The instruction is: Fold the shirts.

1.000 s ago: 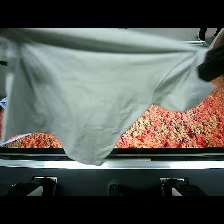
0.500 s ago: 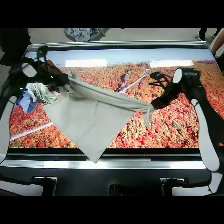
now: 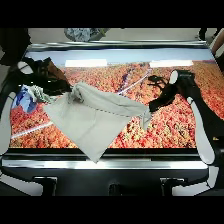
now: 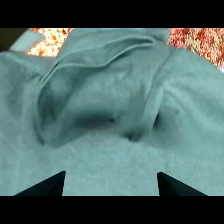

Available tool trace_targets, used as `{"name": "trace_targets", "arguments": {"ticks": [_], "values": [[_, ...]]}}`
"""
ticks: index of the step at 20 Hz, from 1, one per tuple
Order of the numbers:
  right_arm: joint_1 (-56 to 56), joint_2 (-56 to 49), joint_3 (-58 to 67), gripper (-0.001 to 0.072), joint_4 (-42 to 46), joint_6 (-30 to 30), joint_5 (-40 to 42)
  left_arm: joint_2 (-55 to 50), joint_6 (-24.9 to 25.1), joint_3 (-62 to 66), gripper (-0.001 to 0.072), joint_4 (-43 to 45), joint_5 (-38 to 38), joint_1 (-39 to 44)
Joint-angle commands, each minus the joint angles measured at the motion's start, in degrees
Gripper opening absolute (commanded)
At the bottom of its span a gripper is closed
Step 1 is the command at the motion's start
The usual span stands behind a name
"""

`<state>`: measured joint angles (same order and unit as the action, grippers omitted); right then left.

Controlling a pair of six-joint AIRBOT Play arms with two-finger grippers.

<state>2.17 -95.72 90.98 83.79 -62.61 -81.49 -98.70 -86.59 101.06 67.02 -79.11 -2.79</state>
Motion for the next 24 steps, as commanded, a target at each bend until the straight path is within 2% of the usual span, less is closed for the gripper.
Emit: {"name": "trace_targets", "arguments": {"ticks": [1, 4, 7, 10, 13, 17, 19, 22, 23, 24], "values": [[-4.39, 5.33, 4.70, 0.0712, -4.20, 2.54, 0.55, 4.52, 0.02, 0.46, 0.0687, 0.04, -13.16, -5.95], [-11.52, 8.37, 7.04, 0.0712, -11.04, 3.91, 1.40, 13.97, 0.68, -11.98, 0.0687, 0.04, -12.85, -8.24], [-14.82, 7.26, 6.91, 0.0710, -14.34, 5.46, -2.34, 25.57, 0.39, -36.28, 0.0687, -1.42, -6.69, -6.84], [-14.27, 4.24, 6.84, 0.0694, -15.28, 5.70, -5.62, 36.57, 0.00, -60.30, 0.0686, -9.35, 0.92, -3.82], [-12.59, 0.68, 6.84, 0.0695, -15.80, 6.62, -6.97, 42.75, -1.16, -74.69, 0.0683, -18.23, 8.81, 0.57], [-9.03, -4.00, 6.84, 0.0704, -16.28, 8.35, -8.55, 42.62, -1.55, -82.71, 0.0667, -30.95, 20.02, 11.43], [-7.15, -5.51, 6.84, 0.0713, -16.33, 9.27, -8.57, 41.94, -3.91, -82.64, 0.0667, -32.76, 24.85, 17.27], [-5.01, -7.78, 6.84, 0.0713, -16.85, 9.94, -8.57, 39.74, -6.32, -82.64, 0.0663, -33.62, 27.71, 22.12], [-4.37, -8.66, 6.84, 0.0713, -18.21, 10.03, -8.61, 38.75, -6.93, -82.64, 0.0655, -34.01, 28.63, 23.04], [-3.82, -9.57, 6.84, 0.0714, -19.89, 11.15, -8.66, 37.88, -6.91, -82.64, 0.0618, -35.17, 29.92, 23.91]]}}
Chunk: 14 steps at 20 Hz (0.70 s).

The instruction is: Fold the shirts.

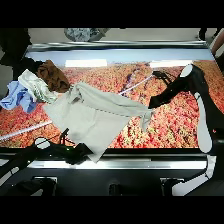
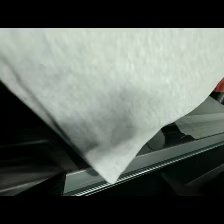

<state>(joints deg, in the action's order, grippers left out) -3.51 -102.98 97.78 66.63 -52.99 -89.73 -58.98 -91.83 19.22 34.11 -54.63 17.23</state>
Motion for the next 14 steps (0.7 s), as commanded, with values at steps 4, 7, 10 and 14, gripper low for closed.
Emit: {"name": "trace_targets", "arguments": {"ticks": [4, 7, 10, 14], "values": [[4.17, -5.16, 0.04, 0.0720, -4.66, 3.93, 0.42, -3.39, -2.36, -0.70, 0.0363, -4.20, 12.76, 7.43], [5.70, -6.80, 0.04, 0.0719, -3.87, 3.69, 3.45, -3.34, -3.32, -0.68, 0.0097, -4.17, 16.15, 8.22], [6.38, -7.45, 0.04, 0.0713, -1.95, 1.51, 7.93, -3.13, -1.14, -0.63, 0.0043, -4.15, 15.89, 8.22], [5.70, -5.05, 0.13, 0.0707, -2.32, 2.86, 10.19, -2.84, 0.42, -0.52, 0.0043, -4.11, 14.67, 8.22]]}}
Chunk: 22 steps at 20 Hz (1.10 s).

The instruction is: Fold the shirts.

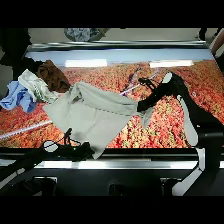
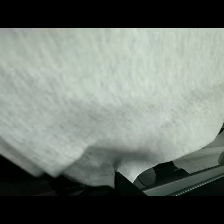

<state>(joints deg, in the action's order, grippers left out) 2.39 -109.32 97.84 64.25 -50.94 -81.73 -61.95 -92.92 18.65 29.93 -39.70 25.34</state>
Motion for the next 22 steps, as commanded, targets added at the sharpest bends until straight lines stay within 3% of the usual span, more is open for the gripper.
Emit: {"name": "trace_targets", "arguments": {"ticks": [1, 6, 11, 12, 13, 14, 18, 22], "values": [[-0.92, 2.78, 0.07, 0.0714, 0.04, 0.83, 2.19, 0.15, 1.68, 0.04, 0.0043, 0.09, -0.92, 0.11], [-6.86, 1.99, 0.04, 0.0714, -0.96, -1.79, 3.23, 0.15, 2.99, 0.04, 0.0042, 0.11, -2.27, 0.11], [-3.65, -4.81, 0.04, 0.0709, -5.38, -1.29, 4.87, 0.22, 3.80, 0.04, 0.0042, 0.09, -2.32, 0.11], [-2.60, -5.25, 0.04, 0.0620, -5.66, -1.16, 5.03, 0.50, 4.17, 0.04, 0.0042, 0.09, -2.45, 0.11], [-1.73, -5.03, 0.07, 0.0314, -5.68, 0.04, 4.98, 1.18, 4.57, 0.07, 0.0042, 0.09, -2.43, 0.09], [-1.44, -4.33, 0.07, 0.0051, -6.03, 0.35, 4.59, 2.16, 5.42, 0.37, 0.0041, 0.85, -2.32, 0.00], [-3.23, 6.40, 0.20, 0.0048, -7.26, 0.81, 7.96, 10.78, 6.14, 8.92, 0.0039, 14.08, -5.60, -4.98], [-8.70, 29.09, 0.28, 0.0048, -7.56, 0.07, 18.38, 23.63, 5.95, 35.69, 0.0039, 26.40, -9.07, -19.87]]}}
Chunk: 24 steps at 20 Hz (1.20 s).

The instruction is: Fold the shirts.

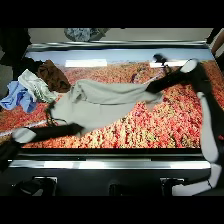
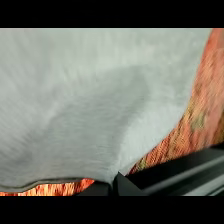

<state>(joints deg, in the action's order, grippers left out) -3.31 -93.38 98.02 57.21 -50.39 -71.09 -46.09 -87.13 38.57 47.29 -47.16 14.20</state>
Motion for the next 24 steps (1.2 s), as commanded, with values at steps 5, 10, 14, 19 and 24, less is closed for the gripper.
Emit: {"name": "trace_targets", "arguments": {"ticks": [5, 10, 14, 19, 24], "values": [[-9.70, 44.19, 0.11, 0.0048, 10.23, -12.68, 19.58, 12.55, 0.15, 48.87, 0.0040, 9.07, 3.50, -26.03], [-9.66, 58.45, 0.11, 0.0048, 21.57, -19.06, 19.02, 12.68, 0.15, 54.23, 0.0040, 4.15, 0.55, -26.56], [-9.66, 58.66, 0.11, 0.0048, 24.87, -19.89, 12.98, 10.73, 0.20, 54.16, 0.0040, 6.97, -1.14, -26.62], [-9.66, 45.90, -0.85, 0.0048, 26.64, -16.26, -4.68, 0.39, 2.29, 45.88, 0.0040, 9.31, -13.31, -26.47], [-9.64, 22.82, -11.89, 0.0048, 20.35, -18.34, -0.37, -18.69, 6.36, 33.81, 0.0041, 9.27, -5.81, -23.21]]}}
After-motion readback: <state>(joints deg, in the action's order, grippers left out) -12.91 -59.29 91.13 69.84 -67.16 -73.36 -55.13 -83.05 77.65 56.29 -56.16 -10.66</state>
